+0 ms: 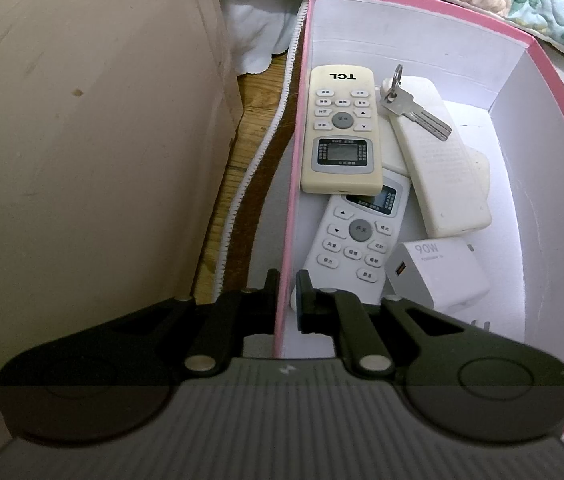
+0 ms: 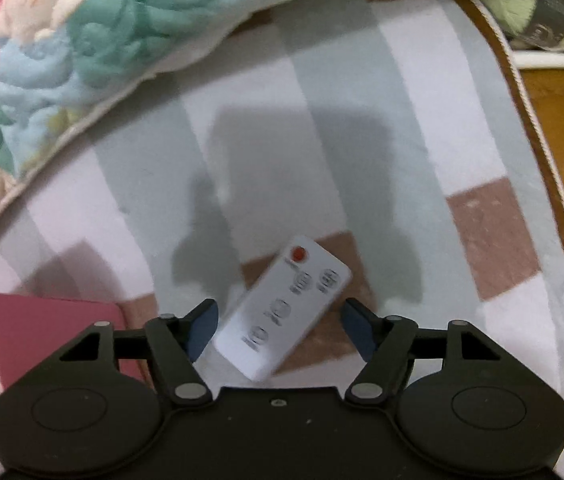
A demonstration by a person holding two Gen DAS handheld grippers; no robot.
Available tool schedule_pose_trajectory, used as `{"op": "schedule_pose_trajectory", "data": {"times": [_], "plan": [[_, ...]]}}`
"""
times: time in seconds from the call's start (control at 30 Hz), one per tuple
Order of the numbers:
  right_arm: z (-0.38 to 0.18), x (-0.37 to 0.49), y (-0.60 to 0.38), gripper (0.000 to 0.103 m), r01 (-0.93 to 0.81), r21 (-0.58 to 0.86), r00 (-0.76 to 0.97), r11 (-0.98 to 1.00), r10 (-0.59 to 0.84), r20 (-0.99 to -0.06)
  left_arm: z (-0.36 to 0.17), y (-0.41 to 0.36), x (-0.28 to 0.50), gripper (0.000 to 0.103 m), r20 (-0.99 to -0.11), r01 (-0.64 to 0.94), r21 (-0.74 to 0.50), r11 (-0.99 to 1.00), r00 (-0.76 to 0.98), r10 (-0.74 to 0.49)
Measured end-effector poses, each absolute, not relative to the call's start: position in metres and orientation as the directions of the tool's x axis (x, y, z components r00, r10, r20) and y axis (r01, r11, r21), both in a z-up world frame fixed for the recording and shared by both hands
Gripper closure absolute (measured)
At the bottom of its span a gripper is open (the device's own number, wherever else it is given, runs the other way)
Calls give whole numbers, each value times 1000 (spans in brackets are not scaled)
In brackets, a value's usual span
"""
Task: Organize rigid objects
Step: 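Grasp the white red-button remote on the rug with the right tool, then carry the red-button remote into the box and release it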
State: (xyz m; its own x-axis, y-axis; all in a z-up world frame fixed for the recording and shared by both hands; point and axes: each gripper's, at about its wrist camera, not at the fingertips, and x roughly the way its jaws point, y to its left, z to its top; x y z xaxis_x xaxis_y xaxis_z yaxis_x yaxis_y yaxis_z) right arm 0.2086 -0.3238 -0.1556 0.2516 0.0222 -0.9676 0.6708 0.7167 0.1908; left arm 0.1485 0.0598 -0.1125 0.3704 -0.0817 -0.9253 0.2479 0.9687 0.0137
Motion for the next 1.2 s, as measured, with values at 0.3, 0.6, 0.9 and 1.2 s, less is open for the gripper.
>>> {"op": "schedule_pose_trajectory", "data": {"times": [0.3,0.6,0.9,1.2], "plan": [[-151,224,-287,57,367,-14,335,930,-146,-931,-111,61,149,96,-925,245,3,970,368,-90],[-163,213,-293,58,267,20,335,964,-73,-939,-111,62,149,96,-926,245,1,970,367,-92],[-145,151,-279,58,176,63,533,982,-41,-845,-112,63,149,96,-926,242,2,970,367,-89],[-75,100,-258,59,135,89,698,987,-31,-715,-110,65,149,96,-924,239,-4,971,371,-95]]}}
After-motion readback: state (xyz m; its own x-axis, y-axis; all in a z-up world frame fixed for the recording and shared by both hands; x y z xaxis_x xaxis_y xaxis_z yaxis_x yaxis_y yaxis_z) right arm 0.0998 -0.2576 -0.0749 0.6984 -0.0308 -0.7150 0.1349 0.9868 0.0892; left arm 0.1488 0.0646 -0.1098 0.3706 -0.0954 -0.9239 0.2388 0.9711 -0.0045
